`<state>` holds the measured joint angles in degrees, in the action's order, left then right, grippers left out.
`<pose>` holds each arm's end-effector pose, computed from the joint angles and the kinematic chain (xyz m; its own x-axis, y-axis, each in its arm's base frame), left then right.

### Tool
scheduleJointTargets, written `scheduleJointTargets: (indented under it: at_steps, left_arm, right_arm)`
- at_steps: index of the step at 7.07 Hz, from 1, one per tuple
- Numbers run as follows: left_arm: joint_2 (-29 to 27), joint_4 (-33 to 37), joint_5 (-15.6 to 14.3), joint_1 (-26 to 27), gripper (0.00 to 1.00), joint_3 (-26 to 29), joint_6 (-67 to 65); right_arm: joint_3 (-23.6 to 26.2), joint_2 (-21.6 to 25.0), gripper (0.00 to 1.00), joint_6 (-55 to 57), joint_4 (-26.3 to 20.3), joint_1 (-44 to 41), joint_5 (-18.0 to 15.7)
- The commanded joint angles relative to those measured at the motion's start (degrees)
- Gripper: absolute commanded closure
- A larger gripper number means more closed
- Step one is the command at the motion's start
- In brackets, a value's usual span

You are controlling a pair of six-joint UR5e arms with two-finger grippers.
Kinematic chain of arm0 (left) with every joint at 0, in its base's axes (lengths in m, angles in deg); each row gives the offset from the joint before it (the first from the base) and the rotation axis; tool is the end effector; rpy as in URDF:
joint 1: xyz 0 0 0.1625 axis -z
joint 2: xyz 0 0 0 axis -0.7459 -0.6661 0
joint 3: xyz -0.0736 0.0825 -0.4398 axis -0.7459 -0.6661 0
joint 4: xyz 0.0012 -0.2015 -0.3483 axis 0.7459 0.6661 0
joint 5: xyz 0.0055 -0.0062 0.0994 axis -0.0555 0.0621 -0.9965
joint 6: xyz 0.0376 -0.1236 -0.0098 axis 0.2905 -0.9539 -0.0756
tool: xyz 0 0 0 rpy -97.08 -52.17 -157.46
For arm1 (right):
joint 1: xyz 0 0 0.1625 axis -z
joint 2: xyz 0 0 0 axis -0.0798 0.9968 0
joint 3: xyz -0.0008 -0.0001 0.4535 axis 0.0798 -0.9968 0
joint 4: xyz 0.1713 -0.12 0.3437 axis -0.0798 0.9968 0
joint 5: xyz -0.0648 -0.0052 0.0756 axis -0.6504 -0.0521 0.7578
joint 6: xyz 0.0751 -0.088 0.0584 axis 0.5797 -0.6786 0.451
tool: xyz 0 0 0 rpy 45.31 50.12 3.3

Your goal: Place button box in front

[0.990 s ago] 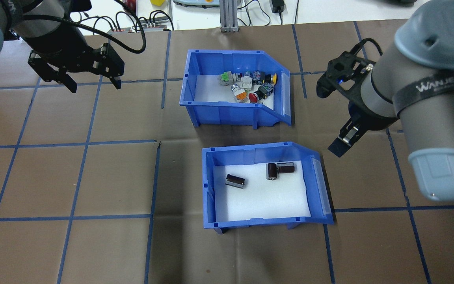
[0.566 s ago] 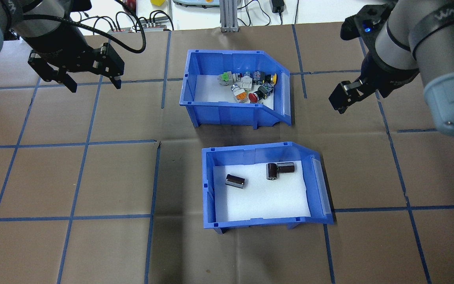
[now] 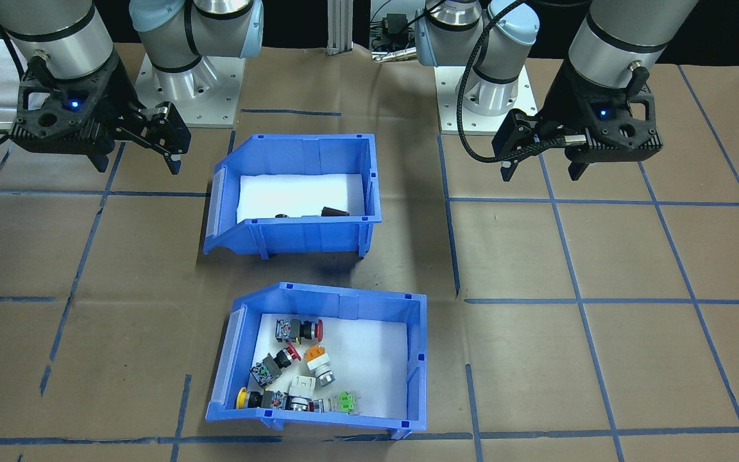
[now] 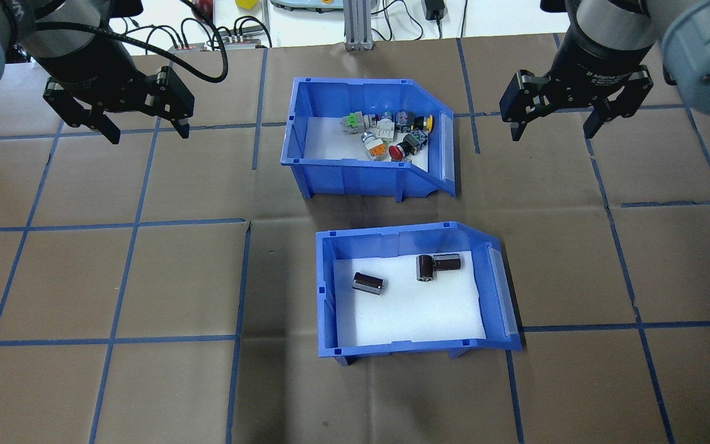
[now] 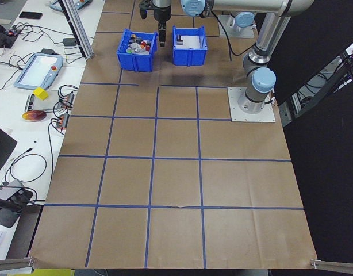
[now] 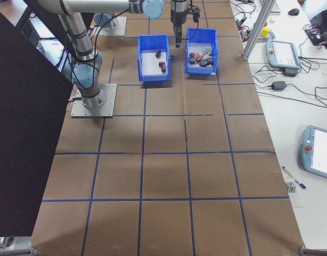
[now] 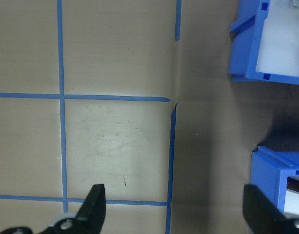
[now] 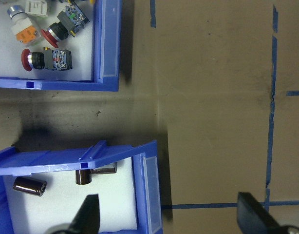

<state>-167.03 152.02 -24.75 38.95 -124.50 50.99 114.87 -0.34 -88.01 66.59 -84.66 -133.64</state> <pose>-0.1090 -0.4979 0.5020 -0.9993 -0.0385 -0.0003 -0.0384 0.9988 -0.0292 0.1270 -0.4860 0.4870 -0.9996 0.0273 -0.0015 0.0273 0.9996 -0.0115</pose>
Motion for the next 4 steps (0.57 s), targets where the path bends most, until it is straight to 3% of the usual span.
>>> scheduleJointTargets:
  at_steps: [1, 4]
  left_arm:
    - [0.0, -0.1, 0.0, 0.0, 0.01, 0.0, 0.0]
    - [-0.1, -0.1, 0.1, 0.0, 0.01, 0.0, -0.3]
  right_arm:
    - [-0.1, -0.3, 0.0, 0.3, -0.8, 0.0, 0.1]
    - [-0.2, -0.3, 0.0, 0.4, -0.8, 0.0, 0.0]
